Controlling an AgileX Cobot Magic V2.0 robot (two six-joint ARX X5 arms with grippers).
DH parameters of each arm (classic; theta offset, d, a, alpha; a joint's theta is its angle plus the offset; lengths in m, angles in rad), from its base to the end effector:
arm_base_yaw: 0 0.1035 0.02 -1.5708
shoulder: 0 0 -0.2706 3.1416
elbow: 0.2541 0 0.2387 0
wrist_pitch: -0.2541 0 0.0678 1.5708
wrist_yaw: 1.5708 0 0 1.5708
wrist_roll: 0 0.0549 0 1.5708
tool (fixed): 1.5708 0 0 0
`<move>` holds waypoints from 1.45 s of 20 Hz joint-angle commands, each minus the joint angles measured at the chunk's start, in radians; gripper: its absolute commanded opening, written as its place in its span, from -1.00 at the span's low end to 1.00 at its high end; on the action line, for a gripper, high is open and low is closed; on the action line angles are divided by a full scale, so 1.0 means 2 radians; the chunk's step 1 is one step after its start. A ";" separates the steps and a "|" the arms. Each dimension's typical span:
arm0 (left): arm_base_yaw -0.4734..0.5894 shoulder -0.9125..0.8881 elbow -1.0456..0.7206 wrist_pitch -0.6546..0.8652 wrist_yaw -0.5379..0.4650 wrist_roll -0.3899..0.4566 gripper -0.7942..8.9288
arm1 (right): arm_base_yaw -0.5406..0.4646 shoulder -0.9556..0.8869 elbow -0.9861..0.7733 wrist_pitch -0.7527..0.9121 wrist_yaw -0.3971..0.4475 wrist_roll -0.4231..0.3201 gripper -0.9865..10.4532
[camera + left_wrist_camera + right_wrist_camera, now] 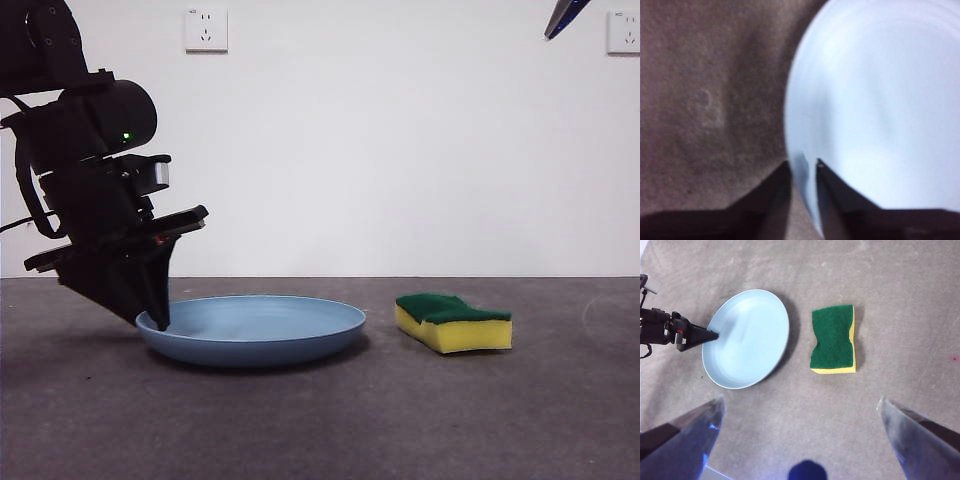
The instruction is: Pick up the plate,pick up the cloth,clean the plate with the cloth
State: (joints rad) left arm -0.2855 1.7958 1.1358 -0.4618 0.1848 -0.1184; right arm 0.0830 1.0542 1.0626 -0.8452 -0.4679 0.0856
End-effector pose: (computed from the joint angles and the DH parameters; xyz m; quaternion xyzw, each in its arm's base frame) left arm 0.3354 -0.1090 0.1633 -0.0220 0.5420 -0.1655 0.8236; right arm 0.1924 0.0408 0.3140 0.1153 0.4091 0.2312 0.8752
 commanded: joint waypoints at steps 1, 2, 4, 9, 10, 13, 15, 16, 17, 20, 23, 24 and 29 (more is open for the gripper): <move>-0.002 0.004 -0.002 0.005 0.000 0.012 -0.85 | -0.001 0.000 0.001 0.003 0.001 0.002 0.21; -0.002 0.003 -0.001 0.004 0.000 0.015 -0.85 | -0.001 0.000 0.001 0.004 0.001 0.002 0.21; -0.002 -0.006 -0.001 0.002 0.000 0.019 -0.85 | -0.001 0.000 0.001 0.014 -0.003 0.003 0.21; -0.002 -0.079 -0.001 -0.011 -0.001 0.029 -0.85 | 0.034 0.016 0.005 0.057 0.001 0.010 0.21; -0.002 -0.101 -0.001 -0.016 -0.001 0.034 -0.85 | 0.048 0.034 0.013 0.057 0.002 0.009 0.21; -0.001 -0.171 -0.001 -0.044 -0.018 0.036 -0.85 | 0.090 0.090 0.039 0.060 0.043 -0.001 0.21; -0.001 -0.211 -0.001 -0.064 -0.034 0.047 -0.85 | 0.112 0.135 0.063 0.059 0.081 -0.013 0.21; -0.001 -0.229 -0.001 -0.073 -0.043 0.049 -0.85 | 0.121 0.159 0.075 0.058 0.097 -0.020 0.21; -0.001 -0.243 -0.001 -0.080 -0.050 0.049 -0.85 | 0.128 0.185 0.088 0.055 0.113 -0.026 0.21; -0.001 -0.275 -0.001 -0.100 -0.053 0.049 -0.85 | 0.143 0.261 0.125 0.056 0.155 -0.041 0.21; -0.001 -0.283 -0.001 -0.114 -0.053 0.056 -0.85 | 0.147 0.332 0.158 0.056 0.173 -0.049 0.21; -0.001 -0.283 -0.001 -0.119 -0.053 0.060 -0.85 | 0.147 0.352 0.166 0.056 0.173 -0.051 0.21; -0.001 -0.283 -0.001 -0.122 -0.053 0.060 -0.85 | 0.147 0.420 0.170 0.082 0.173 -0.051 0.21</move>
State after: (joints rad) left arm -0.2867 1.2285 1.1389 -0.7135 0.0792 -0.0071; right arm 0.3737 1.8904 1.4002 -0.6846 -0.1249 -0.0090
